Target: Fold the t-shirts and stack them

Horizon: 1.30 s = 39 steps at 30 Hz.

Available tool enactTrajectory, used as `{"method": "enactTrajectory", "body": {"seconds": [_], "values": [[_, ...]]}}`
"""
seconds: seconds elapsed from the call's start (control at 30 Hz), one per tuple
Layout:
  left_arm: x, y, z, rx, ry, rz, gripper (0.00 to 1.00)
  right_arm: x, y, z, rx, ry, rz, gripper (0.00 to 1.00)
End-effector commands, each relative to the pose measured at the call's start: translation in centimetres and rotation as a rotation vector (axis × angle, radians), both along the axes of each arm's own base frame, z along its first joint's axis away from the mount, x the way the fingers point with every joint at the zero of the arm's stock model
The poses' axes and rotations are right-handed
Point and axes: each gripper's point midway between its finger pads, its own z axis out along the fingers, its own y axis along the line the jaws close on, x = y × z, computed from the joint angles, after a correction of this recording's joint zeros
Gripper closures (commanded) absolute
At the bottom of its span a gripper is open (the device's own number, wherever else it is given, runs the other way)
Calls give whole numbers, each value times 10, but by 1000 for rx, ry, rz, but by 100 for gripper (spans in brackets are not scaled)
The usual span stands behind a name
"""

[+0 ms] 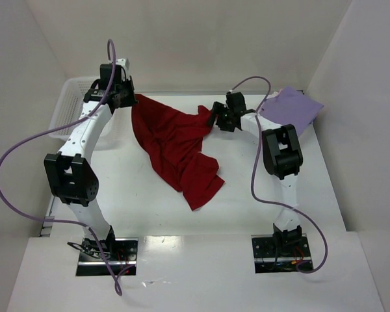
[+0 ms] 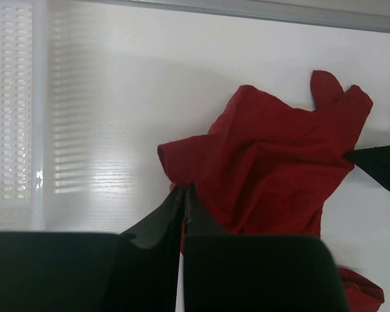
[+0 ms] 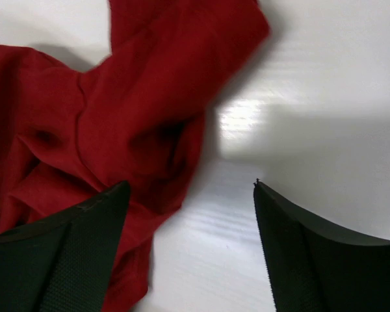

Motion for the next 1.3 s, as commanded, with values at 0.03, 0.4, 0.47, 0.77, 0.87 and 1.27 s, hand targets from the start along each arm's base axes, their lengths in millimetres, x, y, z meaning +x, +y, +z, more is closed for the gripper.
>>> {"method": "enactTrajectory", "body": {"seconds": [0.03,0.4,0.47,0.77,0.87,1.27], "values": [[4,-2,11,7,-37,-25,100,7,33,4,28,-9,60,21],[2,-2,3,8,-18,-25,100,-3,53,-5,22,11,98,48],[3,0,3,15,-19,-15,100,1,53,-1,22,1,82,72],[3,40,66,35,-137,76,100,41,-2,123,-104,-226,-87,100],[-2,68,120,40,-235,121,100,52,-42,214,-115,-361,-158,100],[-78,98,278,94,-554,247,100,-64,-138,496,-118,-869,-357,100]]}}
